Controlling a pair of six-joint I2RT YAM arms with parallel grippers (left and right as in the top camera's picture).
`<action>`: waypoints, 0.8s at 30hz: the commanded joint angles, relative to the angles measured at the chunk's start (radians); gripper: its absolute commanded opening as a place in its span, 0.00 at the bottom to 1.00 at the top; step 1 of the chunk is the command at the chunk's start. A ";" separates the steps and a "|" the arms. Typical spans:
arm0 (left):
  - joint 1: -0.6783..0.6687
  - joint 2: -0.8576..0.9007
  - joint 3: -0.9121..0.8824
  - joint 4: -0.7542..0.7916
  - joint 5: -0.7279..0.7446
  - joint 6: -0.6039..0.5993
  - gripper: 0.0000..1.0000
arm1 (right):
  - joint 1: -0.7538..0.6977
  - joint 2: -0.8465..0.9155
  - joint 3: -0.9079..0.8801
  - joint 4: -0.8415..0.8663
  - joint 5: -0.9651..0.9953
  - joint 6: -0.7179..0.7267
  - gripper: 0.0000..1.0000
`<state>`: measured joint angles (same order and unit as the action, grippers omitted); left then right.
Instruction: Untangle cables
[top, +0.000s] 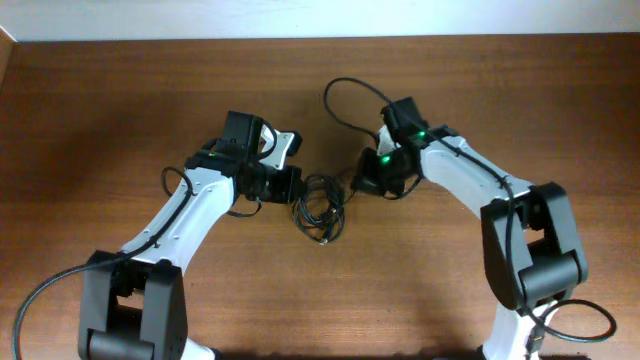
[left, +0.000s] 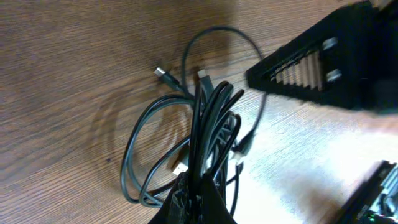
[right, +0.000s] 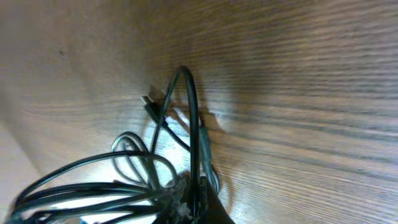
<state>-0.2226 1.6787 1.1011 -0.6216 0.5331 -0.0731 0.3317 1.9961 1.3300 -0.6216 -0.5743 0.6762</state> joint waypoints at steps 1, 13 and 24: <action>-0.005 0.008 -0.001 -0.004 -0.063 0.026 0.00 | -0.068 -0.026 -0.003 -0.010 -0.138 -0.034 0.04; -0.004 0.008 -0.001 -0.029 -0.058 -0.090 0.00 | -0.103 -0.026 -0.004 -0.179 0.090 -0.234 0.80; 0.153 0.008 -0.001 0.068 0.721 -0.138 0.00 | -0.103 -0.026 -0.005 -0.250 -0.130 -0.518 0.99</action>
<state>-0.1070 1.6787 1.1011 -0.5625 0.9962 -0.1829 0.2279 1.9957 1.3293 -0.8761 -0.6384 0.2188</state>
